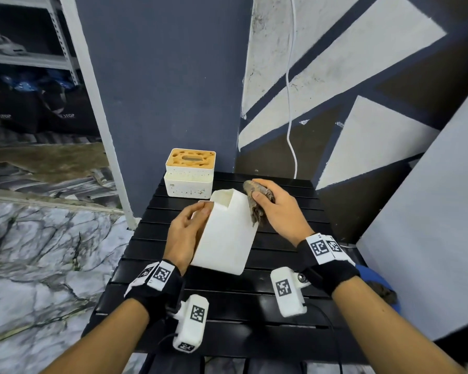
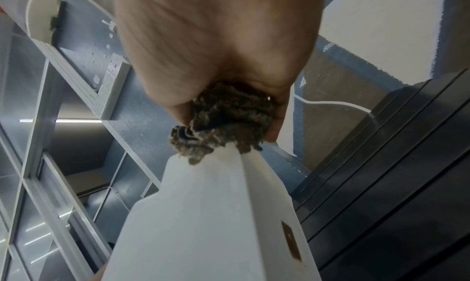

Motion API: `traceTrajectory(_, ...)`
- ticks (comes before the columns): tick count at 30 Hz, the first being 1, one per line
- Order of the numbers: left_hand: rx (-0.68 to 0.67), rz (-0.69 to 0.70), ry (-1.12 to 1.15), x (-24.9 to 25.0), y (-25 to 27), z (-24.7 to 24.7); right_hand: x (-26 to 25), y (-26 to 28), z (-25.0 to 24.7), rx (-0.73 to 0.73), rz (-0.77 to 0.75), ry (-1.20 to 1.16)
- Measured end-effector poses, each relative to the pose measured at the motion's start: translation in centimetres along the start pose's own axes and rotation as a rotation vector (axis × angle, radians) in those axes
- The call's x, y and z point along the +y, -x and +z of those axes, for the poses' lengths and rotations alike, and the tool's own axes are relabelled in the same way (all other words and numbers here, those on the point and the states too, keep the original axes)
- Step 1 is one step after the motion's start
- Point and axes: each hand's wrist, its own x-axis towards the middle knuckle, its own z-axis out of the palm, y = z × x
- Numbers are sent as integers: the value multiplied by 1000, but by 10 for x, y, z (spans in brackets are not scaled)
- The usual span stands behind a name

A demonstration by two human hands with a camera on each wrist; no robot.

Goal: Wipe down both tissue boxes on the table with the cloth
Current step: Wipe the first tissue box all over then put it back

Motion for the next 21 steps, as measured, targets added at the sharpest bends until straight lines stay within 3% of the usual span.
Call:
traceTrajectory(5,-81,63,-61,-19,0,-7,14,12,-2,-65,77,-69)
traceTrajectory(12,50,156,-381,-15,5,-8,21,36,12,-15,67,-182)
traceTrajectory(21,115,16,-448,-1,5,-13,10,56,29,1,46,-228)
